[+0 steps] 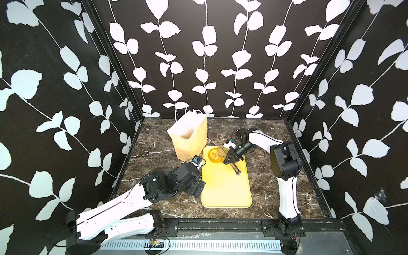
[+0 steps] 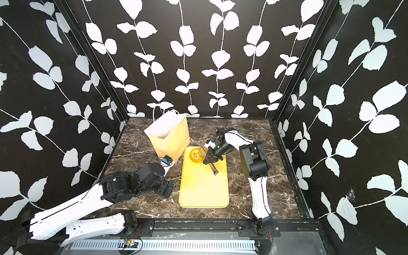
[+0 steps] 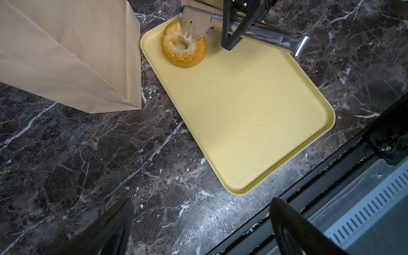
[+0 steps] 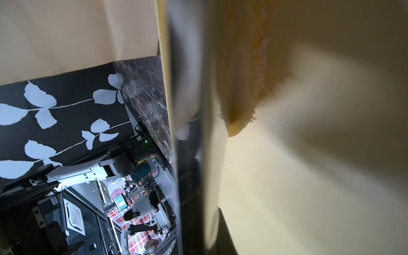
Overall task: Pack bread into a paper bag
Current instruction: Pick up the fake bread from the plate, then place the fake bread in the paper bag.
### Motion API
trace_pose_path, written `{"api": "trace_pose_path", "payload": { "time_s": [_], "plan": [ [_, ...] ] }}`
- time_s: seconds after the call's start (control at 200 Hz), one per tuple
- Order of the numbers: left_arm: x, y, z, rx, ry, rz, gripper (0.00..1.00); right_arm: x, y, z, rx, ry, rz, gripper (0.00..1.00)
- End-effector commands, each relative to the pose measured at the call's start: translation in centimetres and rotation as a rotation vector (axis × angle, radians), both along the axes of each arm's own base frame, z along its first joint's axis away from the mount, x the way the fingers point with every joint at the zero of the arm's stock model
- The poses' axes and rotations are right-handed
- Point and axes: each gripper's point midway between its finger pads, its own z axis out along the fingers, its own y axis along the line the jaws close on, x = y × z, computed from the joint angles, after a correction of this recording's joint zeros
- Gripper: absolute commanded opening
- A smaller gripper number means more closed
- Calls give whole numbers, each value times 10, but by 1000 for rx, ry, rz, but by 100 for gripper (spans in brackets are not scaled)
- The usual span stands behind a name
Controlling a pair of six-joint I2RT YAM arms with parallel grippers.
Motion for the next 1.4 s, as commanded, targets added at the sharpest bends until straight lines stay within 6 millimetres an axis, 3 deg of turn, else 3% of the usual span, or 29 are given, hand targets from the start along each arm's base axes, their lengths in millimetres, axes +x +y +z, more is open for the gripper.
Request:
{"api": "trace_pose_path", "payload": {
  "time_s": [0.0,0.195,0.375,0.645,0.85,0.935,1.135,1.395],
  "plan": [
    [3,4,0,12,-12,19,99,-2,3,24,26,-10,15,0],
    [6,33,0,46,-36,137,98,-7,12,81,45,-142,49,0],
    [-1,50,-18,58,24,196,99,-19,32,143,98,-278,79,0],
    [-9,50,-49,1,90,235,98,-27,57,250,248,-479,89,0],
    [-16,44,-67,-17,143,221,98,-35,83,303,393,-566,112,0],
    [-18,40,-72,-17,160,209,98,-31,96,310,439,-574,116,0],
    [-19,34,-78,-7,185,188,98,-26,127,301,481,-554,144,0],
    [-21,32,-80,-26,193,187,98,-8,153,268,467,-503,141,0]
  ]
}}
